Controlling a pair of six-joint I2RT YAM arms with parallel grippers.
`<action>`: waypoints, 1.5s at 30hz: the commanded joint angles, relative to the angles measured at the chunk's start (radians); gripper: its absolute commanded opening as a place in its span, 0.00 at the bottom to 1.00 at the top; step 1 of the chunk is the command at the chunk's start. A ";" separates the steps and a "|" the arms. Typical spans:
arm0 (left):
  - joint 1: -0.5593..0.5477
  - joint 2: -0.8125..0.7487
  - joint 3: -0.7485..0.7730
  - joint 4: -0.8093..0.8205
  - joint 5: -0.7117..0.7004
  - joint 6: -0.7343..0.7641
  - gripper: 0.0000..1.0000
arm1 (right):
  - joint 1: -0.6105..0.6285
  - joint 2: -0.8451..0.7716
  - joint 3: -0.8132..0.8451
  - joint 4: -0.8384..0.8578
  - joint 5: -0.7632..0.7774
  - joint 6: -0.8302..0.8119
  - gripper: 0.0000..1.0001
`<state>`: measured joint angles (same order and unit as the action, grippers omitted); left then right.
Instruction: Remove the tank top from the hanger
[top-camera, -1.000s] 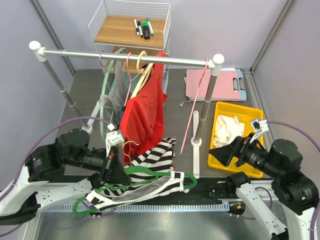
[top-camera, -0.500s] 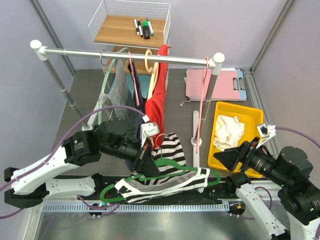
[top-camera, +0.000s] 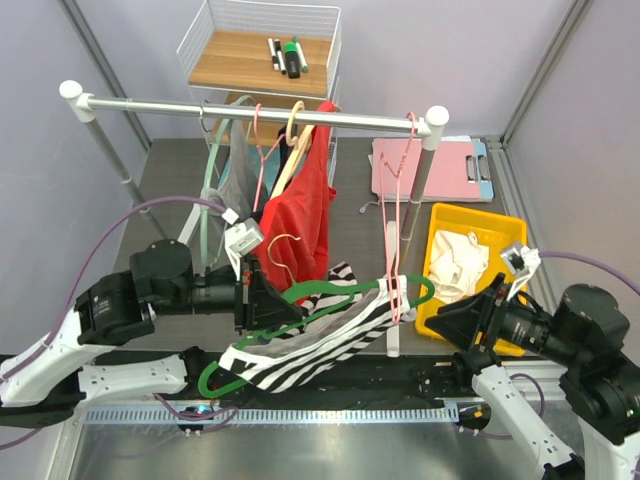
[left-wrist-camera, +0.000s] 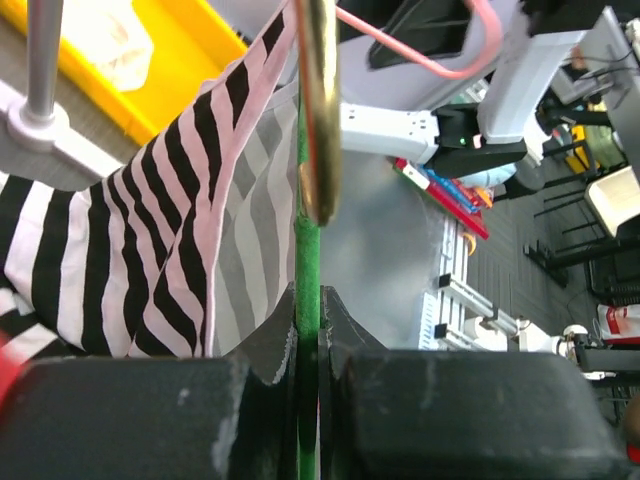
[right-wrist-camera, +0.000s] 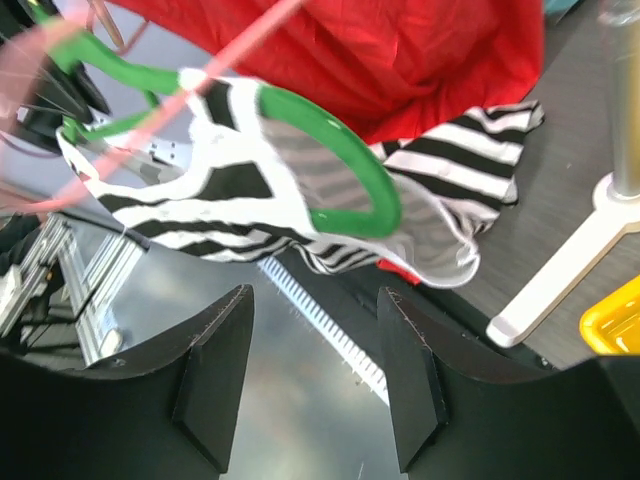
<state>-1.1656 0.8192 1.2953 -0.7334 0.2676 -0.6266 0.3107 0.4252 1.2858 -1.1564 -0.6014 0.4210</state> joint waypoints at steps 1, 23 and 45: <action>-0.002 0.031 0.024 0.137 -0.004 -0.010 0.00 | -0.012 0.069 -0.017 0.081 -0.121 -0.048 0.58; -0.002 0.080 0.033 0.152 0.073 -0.007 0.00 | -0.010 0.084 -0.167 0.191 -0.087 -0.018 0.45; -0.002 0.034 0.062 0.010 -0.080 0.027 0.00 | -0.010 -0.017 -0.180 0.162 0.133 0.068 0.01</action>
<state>-1.1656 0.8989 1.3022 -0.7013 0.2554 -0.6201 0.3038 0.4461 1.0809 -0.9642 -0.5884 0.4725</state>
